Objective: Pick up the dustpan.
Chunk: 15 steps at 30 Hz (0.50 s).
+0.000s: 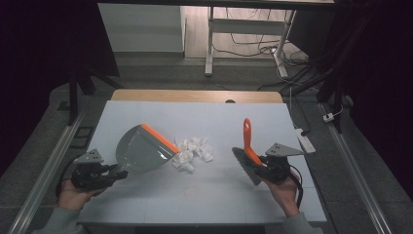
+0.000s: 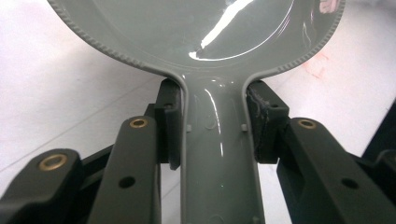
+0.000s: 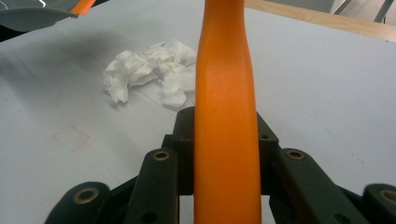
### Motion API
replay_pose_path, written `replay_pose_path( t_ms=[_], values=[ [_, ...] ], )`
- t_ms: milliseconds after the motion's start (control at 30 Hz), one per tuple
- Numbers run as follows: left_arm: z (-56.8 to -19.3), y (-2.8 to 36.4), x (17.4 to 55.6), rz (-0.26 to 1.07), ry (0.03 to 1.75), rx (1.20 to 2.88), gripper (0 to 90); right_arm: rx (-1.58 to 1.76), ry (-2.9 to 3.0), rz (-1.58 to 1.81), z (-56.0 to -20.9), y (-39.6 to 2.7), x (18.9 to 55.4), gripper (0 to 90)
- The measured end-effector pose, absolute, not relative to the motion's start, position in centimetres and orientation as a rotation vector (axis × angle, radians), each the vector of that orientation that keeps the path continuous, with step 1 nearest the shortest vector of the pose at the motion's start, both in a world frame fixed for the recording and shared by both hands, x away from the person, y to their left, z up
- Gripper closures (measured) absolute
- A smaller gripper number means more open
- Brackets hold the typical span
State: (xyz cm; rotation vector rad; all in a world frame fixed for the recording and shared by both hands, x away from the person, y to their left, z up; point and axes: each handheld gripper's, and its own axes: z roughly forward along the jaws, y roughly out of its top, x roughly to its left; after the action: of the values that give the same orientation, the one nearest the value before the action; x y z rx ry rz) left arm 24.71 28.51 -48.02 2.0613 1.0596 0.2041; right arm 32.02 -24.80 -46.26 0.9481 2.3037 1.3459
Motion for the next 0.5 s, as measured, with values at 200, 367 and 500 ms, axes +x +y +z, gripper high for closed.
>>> replay_pose_path(
  t_ms=[200,367,500],
  values=[
    [-48.0,28.1,24.5,0.197,1.029,2.094,61.4,0.95,2.302,1.356,-46.2,-24.6,32.1,70.7],
    [-48.2,27.8,24.1,0.16,0.996,2.117,61.4,0.971,2.286,1.364,-46.1,-24.6,32.5,70.7],
    [-48.7,27.7,23.7,0.144,0.969,2.162,61.4,0.986,2.278,1.377,-46.1,-24.6,33.0,70.7]
  ],
)
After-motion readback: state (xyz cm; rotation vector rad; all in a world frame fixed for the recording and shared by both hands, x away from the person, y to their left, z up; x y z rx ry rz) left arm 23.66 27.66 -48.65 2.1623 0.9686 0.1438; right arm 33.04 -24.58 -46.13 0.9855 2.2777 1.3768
